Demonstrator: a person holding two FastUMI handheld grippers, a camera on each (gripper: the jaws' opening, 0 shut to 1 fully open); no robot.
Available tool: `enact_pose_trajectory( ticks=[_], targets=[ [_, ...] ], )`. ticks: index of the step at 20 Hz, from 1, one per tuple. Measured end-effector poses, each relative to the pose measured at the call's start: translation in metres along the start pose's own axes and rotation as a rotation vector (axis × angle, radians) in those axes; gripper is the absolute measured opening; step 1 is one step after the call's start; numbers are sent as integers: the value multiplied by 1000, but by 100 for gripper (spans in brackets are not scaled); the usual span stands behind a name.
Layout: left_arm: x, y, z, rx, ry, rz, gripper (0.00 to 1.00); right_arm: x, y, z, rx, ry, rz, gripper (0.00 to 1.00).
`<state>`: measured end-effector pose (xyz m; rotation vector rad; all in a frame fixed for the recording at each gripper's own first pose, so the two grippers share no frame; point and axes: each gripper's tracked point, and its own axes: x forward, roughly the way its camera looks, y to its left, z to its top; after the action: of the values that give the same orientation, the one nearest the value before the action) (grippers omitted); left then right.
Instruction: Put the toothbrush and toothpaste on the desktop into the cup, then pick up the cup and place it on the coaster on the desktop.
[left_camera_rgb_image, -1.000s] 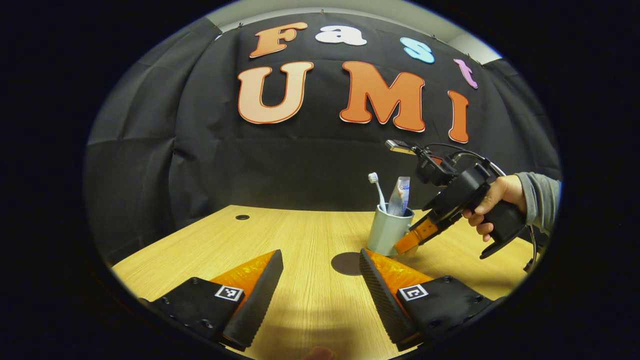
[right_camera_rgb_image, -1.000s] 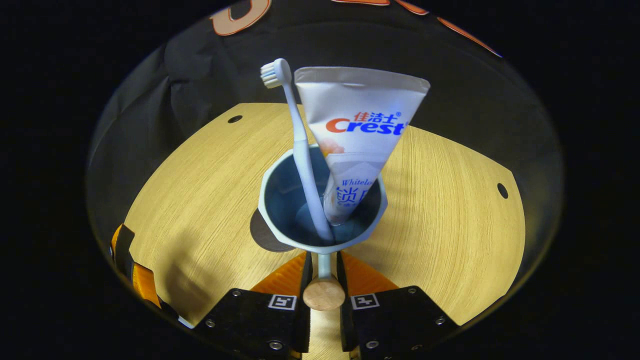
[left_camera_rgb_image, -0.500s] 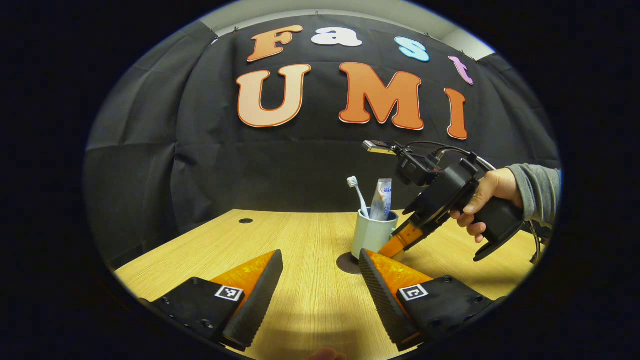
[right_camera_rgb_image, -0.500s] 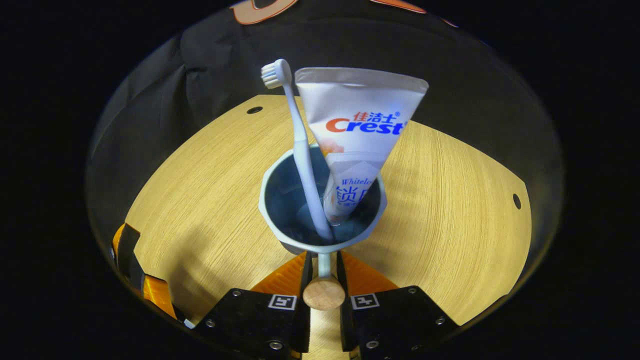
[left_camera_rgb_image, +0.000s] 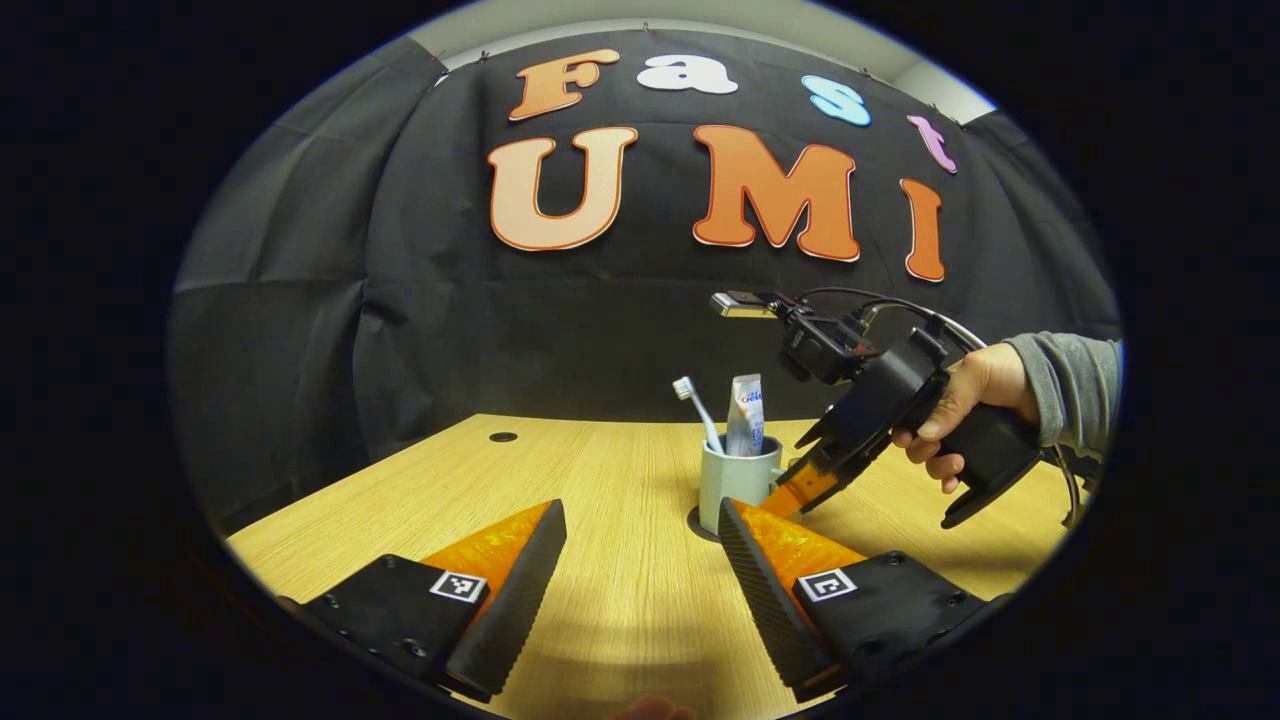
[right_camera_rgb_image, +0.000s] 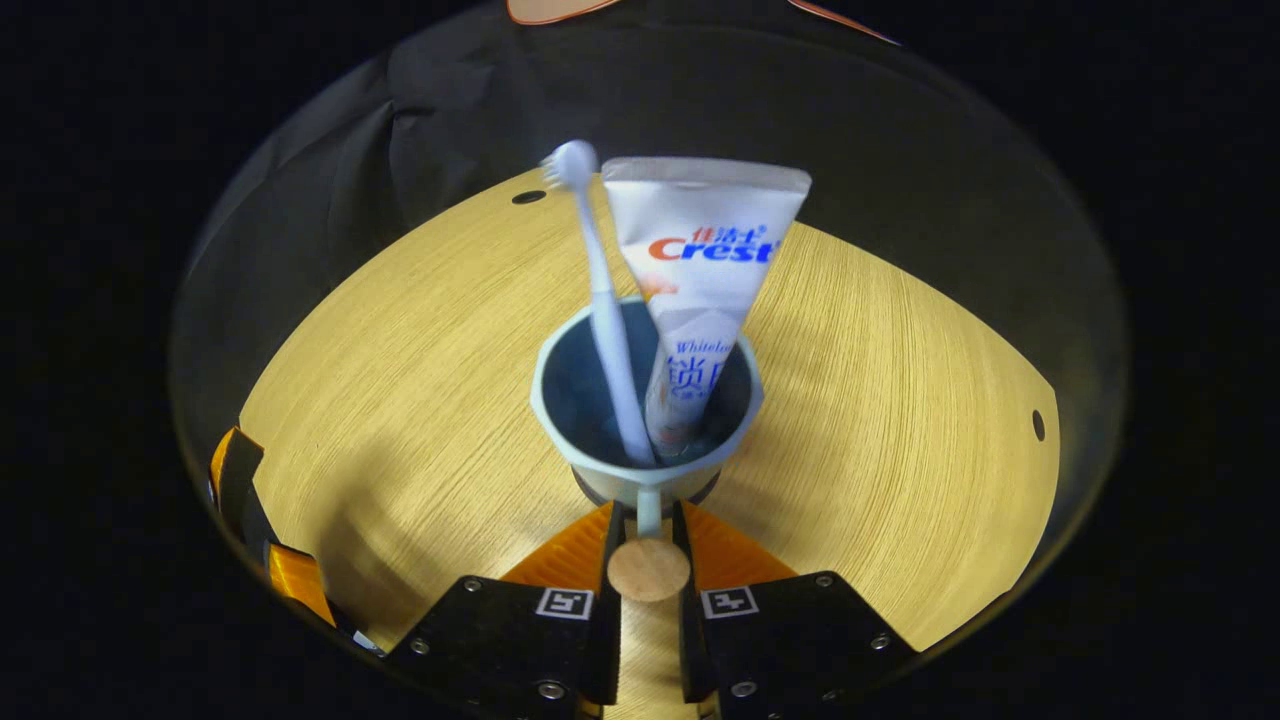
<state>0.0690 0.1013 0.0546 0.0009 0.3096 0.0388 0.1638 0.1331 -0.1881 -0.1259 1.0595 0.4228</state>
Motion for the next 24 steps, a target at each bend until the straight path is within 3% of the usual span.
enact_pose_trajectory(
  ticks=[6,8,9,12,13,15,16,17,20,21,24],
  targets=[
    [-1,-2,-4,-3,14,1,96,-3,6,-8,-14,36,31,29],
    [-1,-3,-6,6,19,4,97,-4,7,-9,-15,22,45,48],
    [-2,-3,-6,9,18,6,97,-4,9,-11,-6,19,58,45],
    [-3,-8,-1,11,10,0,96,-15,12,-7,17,-24,87,57],
    [-3,-9,0,16,9,0,96,-19,10,-4,20,-52,92,55],
    [-1,-12,3,24,4,-2,96,-26,5,4,30,-114,97,66],
    [0,-14,5,26,1,-4,96,-30,2,5,37,-136,97,67],
    [0,-16,7,29,-2,-6,97,-35,0,7,45,-160,102,61],
    [2,-21,12,30,-12,-9,97,-48,-8,14,57,-238,106,74],
    [2,-24,15,31,-15,-10,97,-52,-12,16,61,-262,101,69],
    [6,-28,20,37,-24,-8,97,-68,-19,18,88,-339,112,69]
  ],
)
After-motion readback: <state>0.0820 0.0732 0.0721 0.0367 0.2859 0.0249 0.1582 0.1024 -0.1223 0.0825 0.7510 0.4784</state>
